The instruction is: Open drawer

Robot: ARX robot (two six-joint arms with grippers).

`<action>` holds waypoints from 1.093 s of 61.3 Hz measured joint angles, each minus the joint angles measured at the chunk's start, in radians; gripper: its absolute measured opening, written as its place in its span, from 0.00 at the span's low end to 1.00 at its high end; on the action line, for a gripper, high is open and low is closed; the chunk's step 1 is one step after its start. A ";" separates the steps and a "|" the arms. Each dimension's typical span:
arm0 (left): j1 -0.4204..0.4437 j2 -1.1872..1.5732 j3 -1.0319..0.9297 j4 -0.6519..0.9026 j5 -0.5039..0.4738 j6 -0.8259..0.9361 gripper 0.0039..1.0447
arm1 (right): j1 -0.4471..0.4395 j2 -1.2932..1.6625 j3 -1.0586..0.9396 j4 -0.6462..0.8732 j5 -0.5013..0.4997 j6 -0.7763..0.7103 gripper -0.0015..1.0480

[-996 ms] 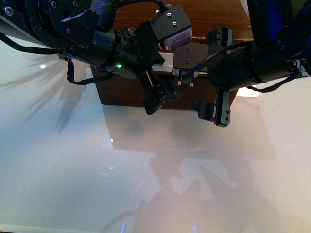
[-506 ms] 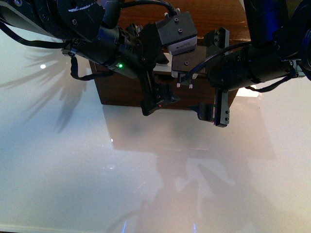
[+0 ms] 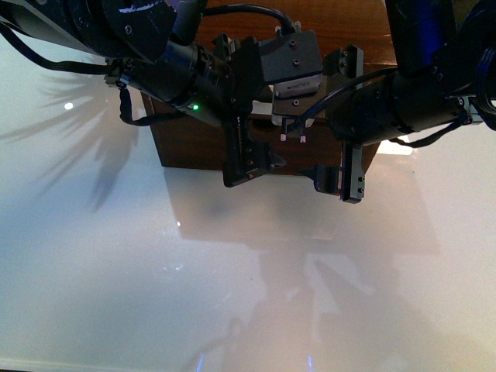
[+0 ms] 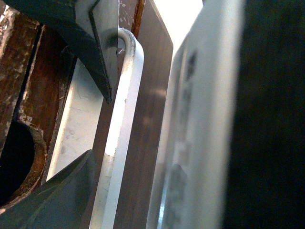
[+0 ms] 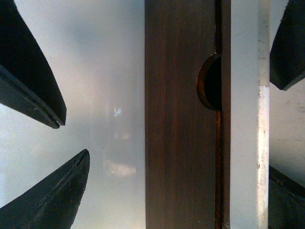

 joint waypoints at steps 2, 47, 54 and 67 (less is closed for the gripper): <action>-0.001 0.001 0.004 -0.004 -0.002 0.001 0.92 | 0.001 0.000 0.000 -0.001 0.001 0.000 0.91; -0.009 0.006 0.017 -0.084 0.028 0.061 0.92 | 0.010 0.003 -0.020 -0.019 -0.011 -0.041 0.91; -0.009 0.005 0.015 -0.084 0.029 0.062 0.92 | 0.011 0.002 -0.029 -0.013 -0.010 -0.046 0.91; -0.011 -0.008 -0.010 -0.080 0.036 0.068 0.92 | 0.016 -0.011 -0.057 0.000 -0.011 -0.048 0.91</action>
